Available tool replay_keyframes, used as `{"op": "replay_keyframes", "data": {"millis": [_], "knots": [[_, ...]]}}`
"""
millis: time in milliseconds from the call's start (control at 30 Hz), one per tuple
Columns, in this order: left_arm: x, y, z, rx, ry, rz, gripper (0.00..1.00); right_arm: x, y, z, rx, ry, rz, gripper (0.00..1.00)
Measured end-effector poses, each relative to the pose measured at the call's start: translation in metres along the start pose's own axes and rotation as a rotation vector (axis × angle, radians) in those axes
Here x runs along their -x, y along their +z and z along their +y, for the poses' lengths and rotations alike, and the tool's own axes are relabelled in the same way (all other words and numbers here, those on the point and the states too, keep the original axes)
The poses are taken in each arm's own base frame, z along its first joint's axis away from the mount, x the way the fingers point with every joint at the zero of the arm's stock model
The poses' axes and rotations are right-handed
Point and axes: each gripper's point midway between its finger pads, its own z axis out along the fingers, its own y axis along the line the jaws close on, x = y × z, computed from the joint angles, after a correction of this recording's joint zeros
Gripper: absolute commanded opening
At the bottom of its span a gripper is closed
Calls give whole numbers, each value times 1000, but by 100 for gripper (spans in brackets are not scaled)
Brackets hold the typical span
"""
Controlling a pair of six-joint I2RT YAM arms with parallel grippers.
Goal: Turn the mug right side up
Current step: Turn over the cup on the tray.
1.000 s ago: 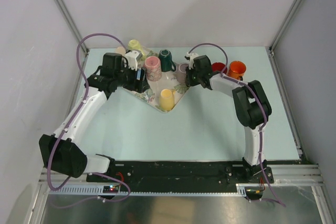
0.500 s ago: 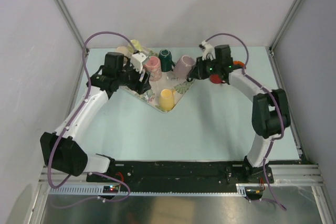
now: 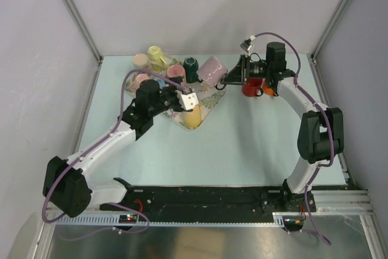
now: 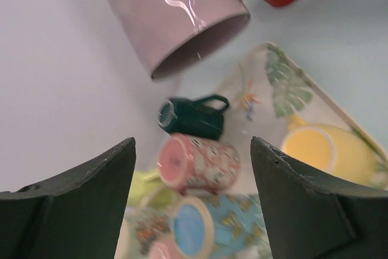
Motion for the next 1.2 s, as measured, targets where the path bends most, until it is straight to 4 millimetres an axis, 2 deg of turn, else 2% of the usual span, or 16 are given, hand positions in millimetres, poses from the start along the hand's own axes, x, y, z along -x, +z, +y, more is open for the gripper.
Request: {"op": "replay_keyframes", "data": {"millis": [200,267,467,533,567,600,667,700,733,767,833,933,1033,1133,1200], "knots": [[25,31,17,93,242,-117,80,-13,5,28,121,59,81,0],[28,41,22,126,293,-137,76,-19,6,32,144,78,105,0],[39,60,36,212,415,-190,49,-25,6,36,167,111,134,0],[46,61,41,234,442,-213,34,-25,6,36,167,117,135,0],[49,61,42,236,448,-224,20,-25,6,35,166,121,135,0],[51,62,41,233,451,-235,10,-25,6,35,166,125,135,7],[57,61,47,259,454,-258,3,-27,6,33,161,157,141,27],[64,60,52,277,464,-274,2,-29,8,32,159,183,150,49],[66,59,51,267,462,-283,1,-31,8,30,161,190,156,62],[63,60,47,250,439,-277,1,-30,8,29,155,189,151,72],[52,65,36,197,382,-248,0,-25,8,20,126,139,115,83],[30,70,20,112,286,-164,0,-16,5,3,63,77,57,88],[11,69,4,-8,160,-47,0,-2,-3,-19,-39,-40,-12,82],[6,62,-2,-89,35,41,0,14,-15,-29,-150,-241,-49,79],[4,54,-6,-129,-55,102,0,18,-22,-25,-221,-433,-45,79]]}}
